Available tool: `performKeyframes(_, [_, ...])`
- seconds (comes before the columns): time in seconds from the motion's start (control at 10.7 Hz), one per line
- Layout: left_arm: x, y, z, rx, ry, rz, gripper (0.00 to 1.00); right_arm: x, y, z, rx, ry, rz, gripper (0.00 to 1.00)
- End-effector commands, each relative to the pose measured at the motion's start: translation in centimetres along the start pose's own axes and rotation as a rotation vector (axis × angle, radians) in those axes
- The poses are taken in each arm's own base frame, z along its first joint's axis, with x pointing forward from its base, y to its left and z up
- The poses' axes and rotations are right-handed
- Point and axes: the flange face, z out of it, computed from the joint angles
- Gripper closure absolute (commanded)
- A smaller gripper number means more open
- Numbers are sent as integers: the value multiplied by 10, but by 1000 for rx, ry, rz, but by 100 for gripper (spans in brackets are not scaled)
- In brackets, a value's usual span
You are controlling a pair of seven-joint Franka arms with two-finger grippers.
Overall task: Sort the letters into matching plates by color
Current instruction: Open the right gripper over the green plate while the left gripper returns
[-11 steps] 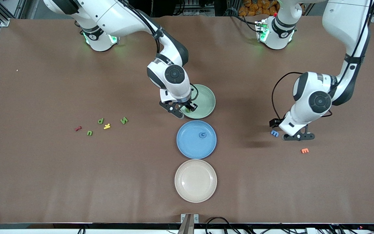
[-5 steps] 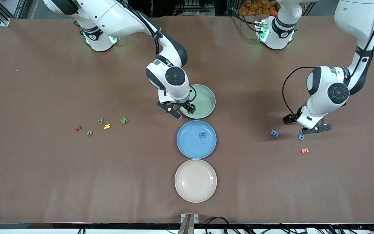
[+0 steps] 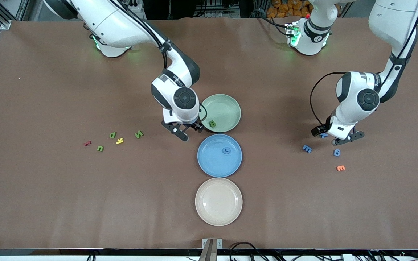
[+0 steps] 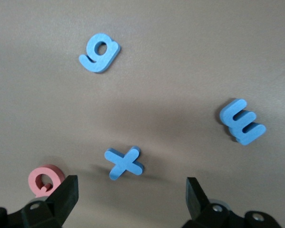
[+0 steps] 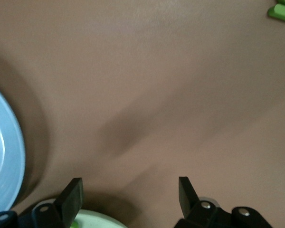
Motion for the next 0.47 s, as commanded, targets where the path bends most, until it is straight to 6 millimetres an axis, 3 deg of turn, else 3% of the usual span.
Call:
performKeyframes(0.0, [-2, -3, 12, 11, -2, -20, 0, 33, 12, -23, 0, 0, 3, 11])
performKeyframes(0.37, [-1, -5, 20, 18, 4, 0, 0, 70, 39, -34, -64, -17, -51, 11])
